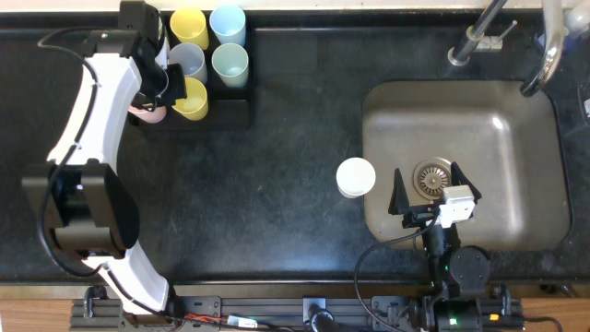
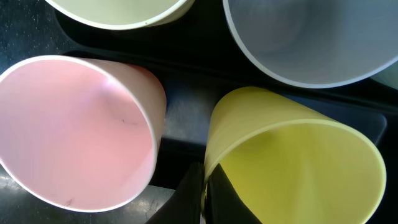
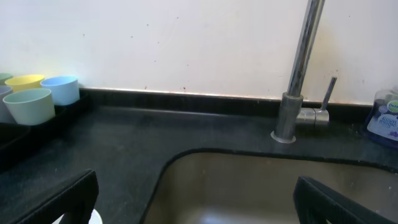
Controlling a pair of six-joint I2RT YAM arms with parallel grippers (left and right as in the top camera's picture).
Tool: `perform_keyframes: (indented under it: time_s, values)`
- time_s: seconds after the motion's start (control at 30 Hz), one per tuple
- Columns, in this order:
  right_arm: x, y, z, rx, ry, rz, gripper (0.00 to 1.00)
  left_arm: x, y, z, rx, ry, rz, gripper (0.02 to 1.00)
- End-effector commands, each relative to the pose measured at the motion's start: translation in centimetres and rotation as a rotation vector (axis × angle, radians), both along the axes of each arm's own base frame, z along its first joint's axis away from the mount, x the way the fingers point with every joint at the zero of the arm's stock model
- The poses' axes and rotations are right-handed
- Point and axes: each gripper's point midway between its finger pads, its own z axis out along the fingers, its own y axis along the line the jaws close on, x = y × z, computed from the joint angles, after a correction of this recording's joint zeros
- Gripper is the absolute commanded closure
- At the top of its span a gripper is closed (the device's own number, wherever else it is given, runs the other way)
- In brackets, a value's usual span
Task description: Store Cups
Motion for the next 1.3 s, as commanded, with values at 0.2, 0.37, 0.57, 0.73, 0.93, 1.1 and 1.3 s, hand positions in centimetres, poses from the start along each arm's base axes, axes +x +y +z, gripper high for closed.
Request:
perform_keyframes:
  time_s: [0.2,0.37,0.57,0.73,0.93,1.1,1.3]
  values:
    - [0.0,0.0,-0.4,-0.003,0.000,-0.003,0.003,0.0,0.0,0.2,-0.034,-0.012,0.099,0.982]
    - [0.0,0.0,-0.4,-0.003,0.000,-0.003,0.005,-0.6,-0.3,1.3,-0.114,-0.020,0.370,0.982]
    - [0.0,0.0,-0.4,-0.003,0.000,-0.003,0.001,-1.7,-1.2,1.2,-0.157,0.008,0.711,0.982]
    - [0.0,0.0,-0.4,-0.003,0.000,-0.003,0.005,-3.5,-1.8,1.0,-0.160,0.046,1.060,0.982]
    - [0.0,0.0,-0.4,-0.003,0.000,-0.003,0.003,-3.6,-2.5,0.9,-0.185,0.040,1.210,0.982]
    - [0.0,0.0,-0.4,-0.003,0.000,-0.003,0.003,-3.6,-2.2,1.0,-0.175,0.018,1.284,0.980]
    - [0.0,0.0,-0.4,-0.003,0.000,-0.003,0.005,-3.9,-1.8,1.0,-0.161,0.011,1.336,0.980]
